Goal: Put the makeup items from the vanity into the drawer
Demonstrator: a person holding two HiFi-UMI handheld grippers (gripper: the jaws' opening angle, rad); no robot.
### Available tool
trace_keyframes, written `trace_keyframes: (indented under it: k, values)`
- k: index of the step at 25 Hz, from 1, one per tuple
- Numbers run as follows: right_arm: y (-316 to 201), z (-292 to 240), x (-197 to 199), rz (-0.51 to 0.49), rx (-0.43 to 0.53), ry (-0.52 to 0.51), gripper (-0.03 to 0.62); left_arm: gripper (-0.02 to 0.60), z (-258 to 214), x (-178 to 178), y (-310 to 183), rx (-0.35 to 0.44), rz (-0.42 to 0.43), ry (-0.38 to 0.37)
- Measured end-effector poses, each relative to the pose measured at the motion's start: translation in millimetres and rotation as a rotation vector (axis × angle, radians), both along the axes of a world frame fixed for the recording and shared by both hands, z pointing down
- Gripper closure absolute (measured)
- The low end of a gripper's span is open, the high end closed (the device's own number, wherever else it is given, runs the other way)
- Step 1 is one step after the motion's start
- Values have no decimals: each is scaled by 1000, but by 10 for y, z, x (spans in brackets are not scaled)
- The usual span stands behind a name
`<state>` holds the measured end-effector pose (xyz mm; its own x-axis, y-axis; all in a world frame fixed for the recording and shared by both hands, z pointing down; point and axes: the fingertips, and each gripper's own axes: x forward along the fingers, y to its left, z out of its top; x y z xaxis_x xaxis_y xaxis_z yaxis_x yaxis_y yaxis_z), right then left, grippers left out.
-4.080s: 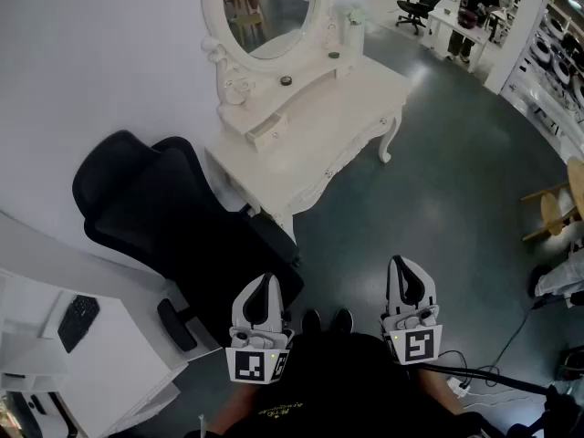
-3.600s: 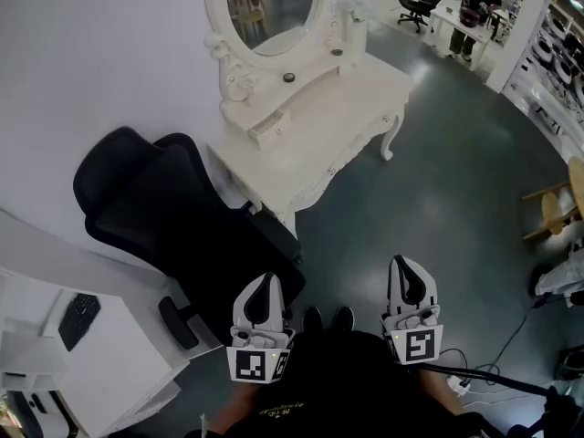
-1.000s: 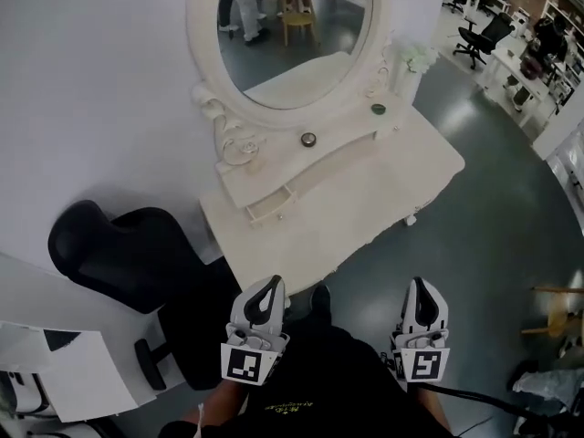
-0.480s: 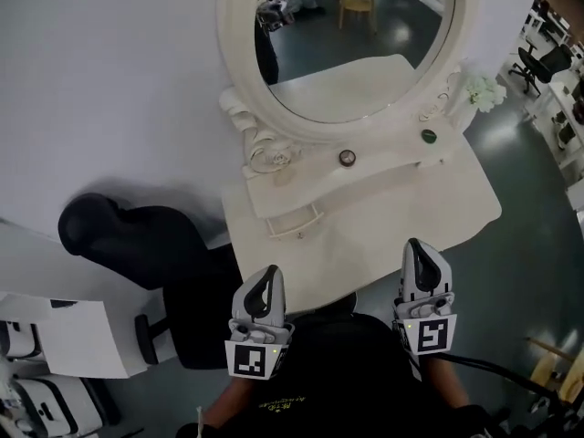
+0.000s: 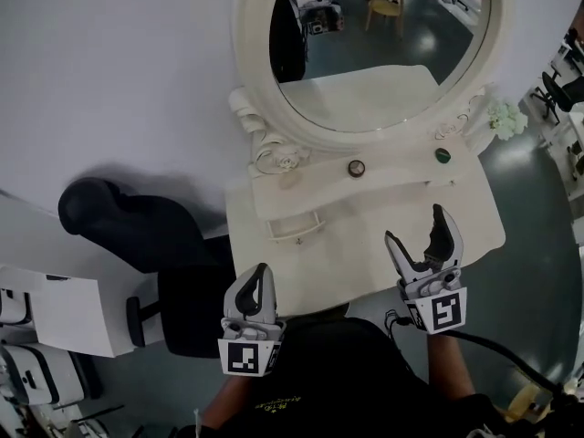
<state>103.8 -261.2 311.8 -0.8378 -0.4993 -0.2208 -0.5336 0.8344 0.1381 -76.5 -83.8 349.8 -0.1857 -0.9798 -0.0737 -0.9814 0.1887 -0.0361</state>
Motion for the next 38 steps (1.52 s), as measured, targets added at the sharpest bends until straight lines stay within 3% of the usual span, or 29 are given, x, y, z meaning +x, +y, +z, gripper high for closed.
trace_keyframes:
  k: [6,9,12,17,25,32,38]
  values:
    - [-369,246,-198,-55,-17,109,198,560,89,15,-53,-60,-32,5]
    - [-613,424,-368,-84,-45,150,200,560,83,13,-43,-45,-50,0]
    - [-866,644,-586,-103,-67,194,200,560,261,-26,13,-135,-86,29]
    - [-1241,1191,-981,-123,-141,278,200,560,398,-116,94,-191,-135,52]
    - [-1650,2303,-1397,-54,-335,492,207,560,531,-185,232,-275,-180,75]
    - [-1858,2644,-1537,6,-422,587,276,560,702,-229,229,-319,-183,100]
    - [-1839,2851,-1596,7,-462,767,292,560,785,-232,195,-328,-170,113]
